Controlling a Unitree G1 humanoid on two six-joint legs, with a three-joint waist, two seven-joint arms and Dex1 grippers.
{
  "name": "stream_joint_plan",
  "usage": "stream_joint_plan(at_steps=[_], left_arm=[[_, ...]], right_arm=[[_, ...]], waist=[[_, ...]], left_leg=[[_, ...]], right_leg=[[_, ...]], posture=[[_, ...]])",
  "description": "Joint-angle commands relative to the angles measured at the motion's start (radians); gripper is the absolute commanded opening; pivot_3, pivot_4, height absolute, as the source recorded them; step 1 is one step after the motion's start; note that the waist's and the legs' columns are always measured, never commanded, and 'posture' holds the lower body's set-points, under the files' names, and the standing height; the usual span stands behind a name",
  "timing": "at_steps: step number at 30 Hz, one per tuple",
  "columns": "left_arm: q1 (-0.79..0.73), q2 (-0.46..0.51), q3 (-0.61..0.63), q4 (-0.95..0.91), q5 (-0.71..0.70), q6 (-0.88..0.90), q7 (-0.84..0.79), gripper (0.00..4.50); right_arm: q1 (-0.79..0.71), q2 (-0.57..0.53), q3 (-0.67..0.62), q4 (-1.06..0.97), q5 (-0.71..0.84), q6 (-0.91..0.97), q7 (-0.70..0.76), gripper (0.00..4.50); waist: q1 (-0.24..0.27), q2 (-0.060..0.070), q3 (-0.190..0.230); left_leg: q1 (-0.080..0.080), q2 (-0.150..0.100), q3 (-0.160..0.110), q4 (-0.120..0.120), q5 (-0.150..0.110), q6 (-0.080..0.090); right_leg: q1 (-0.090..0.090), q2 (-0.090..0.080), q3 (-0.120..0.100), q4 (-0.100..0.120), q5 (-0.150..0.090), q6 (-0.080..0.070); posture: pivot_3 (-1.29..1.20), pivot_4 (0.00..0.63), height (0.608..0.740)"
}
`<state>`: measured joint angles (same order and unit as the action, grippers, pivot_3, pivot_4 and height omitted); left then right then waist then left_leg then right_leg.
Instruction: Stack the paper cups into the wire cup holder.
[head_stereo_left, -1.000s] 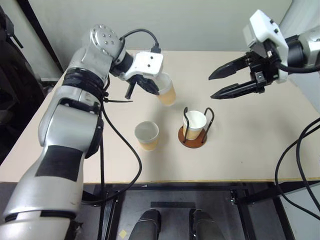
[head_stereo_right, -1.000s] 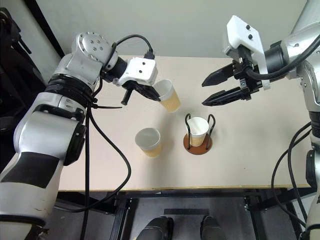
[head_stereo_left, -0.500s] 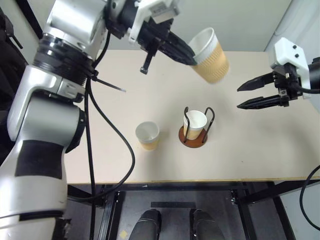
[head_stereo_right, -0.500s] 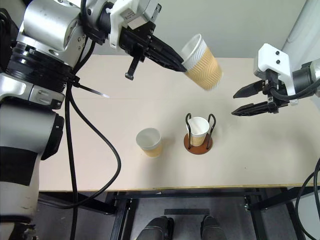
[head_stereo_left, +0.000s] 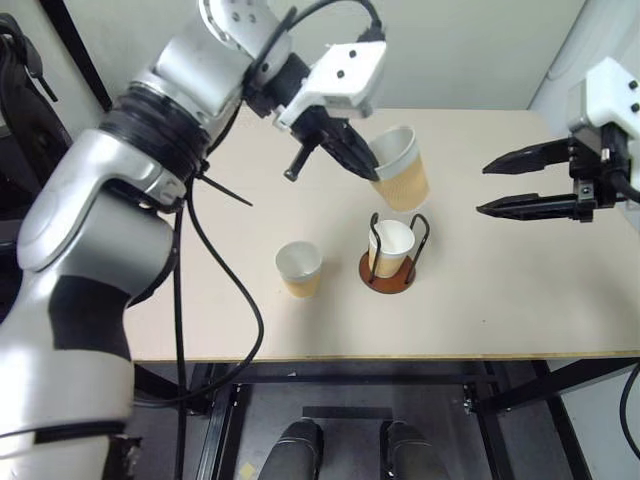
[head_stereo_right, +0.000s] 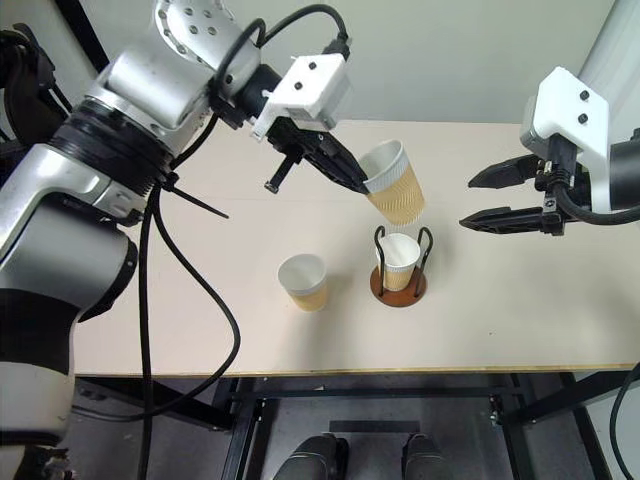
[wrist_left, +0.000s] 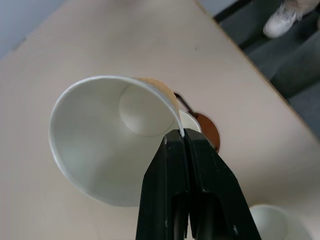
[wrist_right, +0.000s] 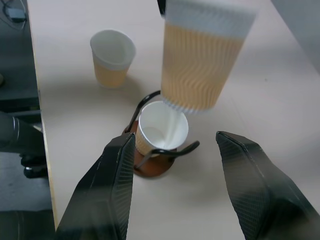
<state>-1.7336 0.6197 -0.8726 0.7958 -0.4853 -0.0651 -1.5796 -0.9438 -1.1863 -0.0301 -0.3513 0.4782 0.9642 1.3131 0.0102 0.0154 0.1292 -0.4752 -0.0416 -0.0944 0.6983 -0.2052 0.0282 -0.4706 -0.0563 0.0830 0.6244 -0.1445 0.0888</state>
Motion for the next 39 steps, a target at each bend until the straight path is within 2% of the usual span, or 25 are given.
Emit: stream_joint_plan(at_steps=[1,12,15,23,39], left_arm=[[-0.027,-0.018,-0.01,0.031,-0.016,-0.04,-0.035,0.03],[-0.018,-0.031,-0.112,0.041,-0.048,-0.088,-0.035,0.03],[-0.019,-0.037,-0.127,0.041,-0.057,-0.09,-0.035,0.03],[-0.019,-0.065,-0.133,0.062,-0.053,-0.104,-0.035,0.03],[0.01,-0.14,-0.132,0.148,0.076,-0.23,-0.035,0.03]], right_arm=[[-0.017,-0.014,-0.052,-0.064,0.055,0.045,-0.046,2.66],[-0.014,-0.016,-0.085,-0.133,0.158,0.114,-0.147,2.66],[-0.009,-0.021,-0.09,-0.134,0.174,0.114,-0.165,2.66],[0.006,-0.026,-0.093,-0.143,0.206,0.111,-0.203,2.66],[0.026,-0.046,-0.102,-0.152,0.25,0.111,-0.247,2.66]], waist=[[-0.001,0.0,0.0],[0.011,0.0,0.0],[0.016,0.0,0.0],[0.021,0.0,0.0],[0.021,0.0,0.0]], left_leg=[[0.0,-0.001,0.001,0.0,-0.001,0.0],[-0.009,0.001,0.003,0.002,-0.008,0.004],[-0.011,0.001,0.002,0.003,-0.009,0.004],[-0.013,0.001,0.003,0.003,-0.01,0.005],[-0.013,0.0,0.004,0.005,-0.01,0.008]], right_leg=[[-0.001,0.001,-0.002,0.0,0.0,0.0],[-0.008,-0.001,-0.001,0.0,-0.009,0.005],[-0.009,-0.003,-0.002,-0.001,-0.005,0.013],[-0.006,-0.002,-0.001,-0.012,-0.002,0.012],[-0.005,-0.002,-0.002,-0.014,0.003,0.017]], posture=[[0.0,0.15,0.74],[0.0,0.15,0.74],[0.0,0.15,0.74],[0.0,0.15,0.74],[0.0,0.15,0.74]])
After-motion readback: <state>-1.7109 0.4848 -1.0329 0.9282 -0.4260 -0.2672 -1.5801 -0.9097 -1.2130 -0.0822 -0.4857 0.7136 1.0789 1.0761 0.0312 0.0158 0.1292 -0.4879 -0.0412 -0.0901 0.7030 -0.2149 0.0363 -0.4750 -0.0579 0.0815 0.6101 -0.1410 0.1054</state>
